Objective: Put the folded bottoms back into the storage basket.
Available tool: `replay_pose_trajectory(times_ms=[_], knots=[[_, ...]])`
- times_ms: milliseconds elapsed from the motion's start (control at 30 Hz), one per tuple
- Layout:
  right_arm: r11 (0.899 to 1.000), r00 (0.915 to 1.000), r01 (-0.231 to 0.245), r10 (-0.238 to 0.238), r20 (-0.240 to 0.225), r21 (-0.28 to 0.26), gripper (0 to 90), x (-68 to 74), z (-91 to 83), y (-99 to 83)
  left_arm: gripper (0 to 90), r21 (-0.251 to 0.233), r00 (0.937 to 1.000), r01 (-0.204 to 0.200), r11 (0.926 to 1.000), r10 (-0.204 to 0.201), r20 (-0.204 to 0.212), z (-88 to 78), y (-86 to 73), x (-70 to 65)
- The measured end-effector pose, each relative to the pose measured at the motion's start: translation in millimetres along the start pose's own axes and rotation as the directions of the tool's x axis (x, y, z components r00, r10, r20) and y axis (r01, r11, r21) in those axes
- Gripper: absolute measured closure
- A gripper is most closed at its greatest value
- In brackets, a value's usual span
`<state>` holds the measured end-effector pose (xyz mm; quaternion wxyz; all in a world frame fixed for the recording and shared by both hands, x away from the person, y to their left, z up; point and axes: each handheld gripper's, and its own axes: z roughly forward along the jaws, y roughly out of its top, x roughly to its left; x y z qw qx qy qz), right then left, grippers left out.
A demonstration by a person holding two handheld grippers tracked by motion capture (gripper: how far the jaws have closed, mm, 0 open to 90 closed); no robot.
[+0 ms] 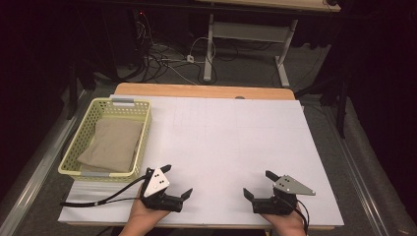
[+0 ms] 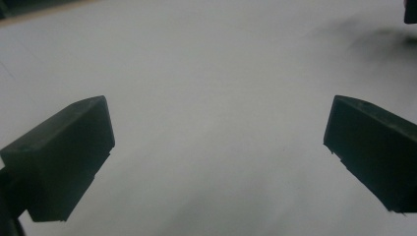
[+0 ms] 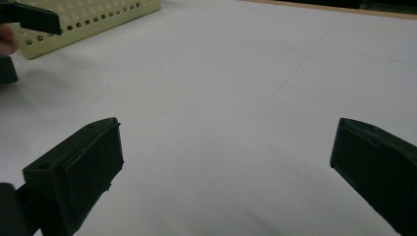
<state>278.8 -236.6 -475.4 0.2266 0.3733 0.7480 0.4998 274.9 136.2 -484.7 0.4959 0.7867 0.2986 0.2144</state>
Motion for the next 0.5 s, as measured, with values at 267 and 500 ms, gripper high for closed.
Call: replay_pose_trajectory(times_ms=[267, 500], knots=[[1.000, 0.9999, 0.008, -0.007, 0.016, -0.022, 0.8, 0.9, -11.2, -2.8, 0.0, -0.052, 0.9998, 0.021, 0.9984, -0.021, -0.001, -7.9, -4.5, -0.5], [0.999, 0.9991, -0.001, 0.003, 0.043, -0.034, 0.8, -0.3, -22.5, -6.6, 0.0, -0.071, 0.9981, 0.062, 0.9956, -0.062, -0.004, -9.5, -5.1, 3.0]])
